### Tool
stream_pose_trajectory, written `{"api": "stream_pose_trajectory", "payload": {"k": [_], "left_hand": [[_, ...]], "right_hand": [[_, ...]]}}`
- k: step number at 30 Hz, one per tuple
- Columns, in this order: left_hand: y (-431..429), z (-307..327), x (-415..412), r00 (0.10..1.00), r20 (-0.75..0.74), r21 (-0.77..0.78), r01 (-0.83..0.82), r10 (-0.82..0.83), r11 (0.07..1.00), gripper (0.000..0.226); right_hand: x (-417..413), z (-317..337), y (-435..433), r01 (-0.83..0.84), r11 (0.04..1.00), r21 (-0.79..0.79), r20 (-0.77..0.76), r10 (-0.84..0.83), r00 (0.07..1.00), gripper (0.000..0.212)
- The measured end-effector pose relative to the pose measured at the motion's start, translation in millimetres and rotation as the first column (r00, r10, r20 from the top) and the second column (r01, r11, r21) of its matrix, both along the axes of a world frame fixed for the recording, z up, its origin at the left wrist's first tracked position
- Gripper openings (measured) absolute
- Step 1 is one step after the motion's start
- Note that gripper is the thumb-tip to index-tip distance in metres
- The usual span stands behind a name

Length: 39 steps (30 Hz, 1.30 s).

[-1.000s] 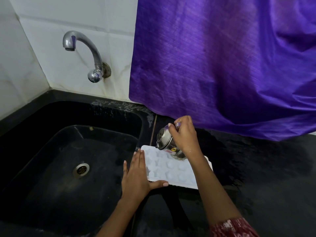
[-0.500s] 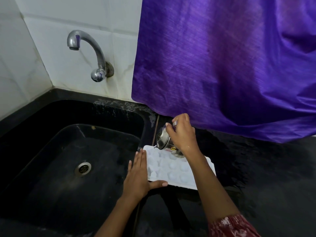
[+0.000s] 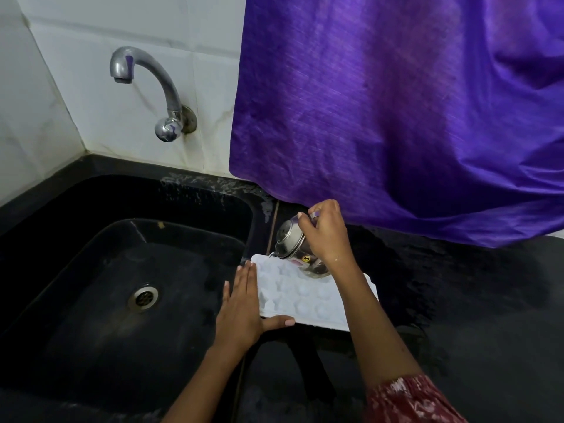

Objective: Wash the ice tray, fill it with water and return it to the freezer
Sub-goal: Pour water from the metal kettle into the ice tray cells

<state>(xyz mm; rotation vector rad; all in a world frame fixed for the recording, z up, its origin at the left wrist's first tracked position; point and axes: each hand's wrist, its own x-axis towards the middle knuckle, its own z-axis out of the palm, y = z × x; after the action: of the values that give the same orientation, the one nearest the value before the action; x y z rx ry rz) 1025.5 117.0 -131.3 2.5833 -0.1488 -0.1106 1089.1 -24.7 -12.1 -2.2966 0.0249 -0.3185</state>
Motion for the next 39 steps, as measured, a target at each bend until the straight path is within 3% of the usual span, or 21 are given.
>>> {"api": "stream_pose_trajectory", "payload": {"k": [8, 12, 23, 27, 31, 39], "left_hand": [[0.1, -1.8, -1.4, 0.999, 0.032, -0.042, -0.022, 0.023, 0.999, 0.157], [-0.9, -4.7, -0.2, 0.997, 0.063, -0.065, -0.03, 0.034, 0.997, 0.16], [-2.8, -7.9, 0.6, 0.996, 0.083, -0.091, -0.026, 0.034, 0.995, 0.128], [-3.2, -8.2, 0.2, 0.996, 0.081, -0.089, -0.023, 0.03, 0.996, 0.127], [-3.1, -7.8, -0.3, 0.997, 0.075, -0.077, -0.017, 0.023, 0.997, 0.129], [-2.5, -7.8, -0.7, 0.996, 0.081, -0.091, -0.019, 0.027, 0.996, 0.13]], "right_hand": [[-16.1, -4.0, -28.9, 0.118, 0.956, 0.268, -0.045, -0.11, 0.993, 0.017], [-27.8, -4.9, -53.6, 0.211, 0.925, 0.317, -0.019, -0.216, 0.976, 0.018], [-65.0, -4.0, -121.6, 0.325, 0.932, 0.158, 0.01, -0.33, 0.944, 0.019], [-71.7, -8.1, -130.8, 0.333, 0.937, 0.104, 0.017, -0.336, 0.942, 0.035], [-76.2, -9.7, -136.2, 0.332, 0.942, 0.042, -0.007, -0.332, 0.943, 0.022], [-81.4, -10.5, -137.5, 0.346, 0.938, -0.025, -0.057, -0.347, 0.936, 0.019]]}}
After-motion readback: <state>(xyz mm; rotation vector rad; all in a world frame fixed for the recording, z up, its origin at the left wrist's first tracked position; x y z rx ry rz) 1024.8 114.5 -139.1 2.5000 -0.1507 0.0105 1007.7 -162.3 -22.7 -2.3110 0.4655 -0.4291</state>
